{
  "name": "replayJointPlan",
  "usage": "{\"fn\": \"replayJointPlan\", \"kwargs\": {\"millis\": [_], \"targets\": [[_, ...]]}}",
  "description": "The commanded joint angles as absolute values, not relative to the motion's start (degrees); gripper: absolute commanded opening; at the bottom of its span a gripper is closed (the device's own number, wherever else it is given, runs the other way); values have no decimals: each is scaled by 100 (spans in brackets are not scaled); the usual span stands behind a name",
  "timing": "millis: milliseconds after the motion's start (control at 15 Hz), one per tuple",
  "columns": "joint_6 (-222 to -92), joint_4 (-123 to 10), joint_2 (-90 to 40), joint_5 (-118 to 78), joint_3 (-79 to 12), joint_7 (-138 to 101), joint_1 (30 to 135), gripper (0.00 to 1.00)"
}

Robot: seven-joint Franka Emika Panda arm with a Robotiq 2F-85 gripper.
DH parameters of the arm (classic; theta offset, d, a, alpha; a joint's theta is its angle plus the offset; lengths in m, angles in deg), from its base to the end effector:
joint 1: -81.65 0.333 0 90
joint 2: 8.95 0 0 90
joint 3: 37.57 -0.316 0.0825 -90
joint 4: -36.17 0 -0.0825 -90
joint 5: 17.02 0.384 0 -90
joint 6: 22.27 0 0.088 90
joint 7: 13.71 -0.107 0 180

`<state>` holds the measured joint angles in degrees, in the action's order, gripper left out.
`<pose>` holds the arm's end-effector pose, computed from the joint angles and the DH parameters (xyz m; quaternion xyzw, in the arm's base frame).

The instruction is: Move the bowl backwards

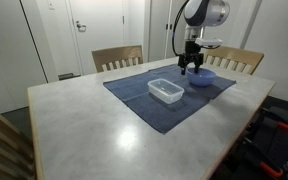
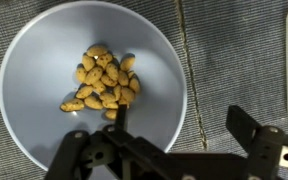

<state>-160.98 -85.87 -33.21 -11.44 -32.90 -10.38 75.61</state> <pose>0.5503 -0.1042 0.1966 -0.9928 0.1002 0.0628 0.0206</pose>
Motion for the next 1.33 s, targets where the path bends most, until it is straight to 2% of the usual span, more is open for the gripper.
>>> {"fn": "replayJointPlan", "kwargs": {"millis": [0,267,333,400,1267], "targets": [[-15330,-8334,-3464,-819,-3389,-1035,7327,100],[-14862,-8401,-3376,-371,-3363,-1108,7202,99],[-14845,-8401,-3373,-296,-3361,-1114,7187,95],[-14877,-8417,-3363,-249,-3363,-1115,7190,100],[-15618,-8403,-3417,-1271,-3061,-2802,7871,100]]}}
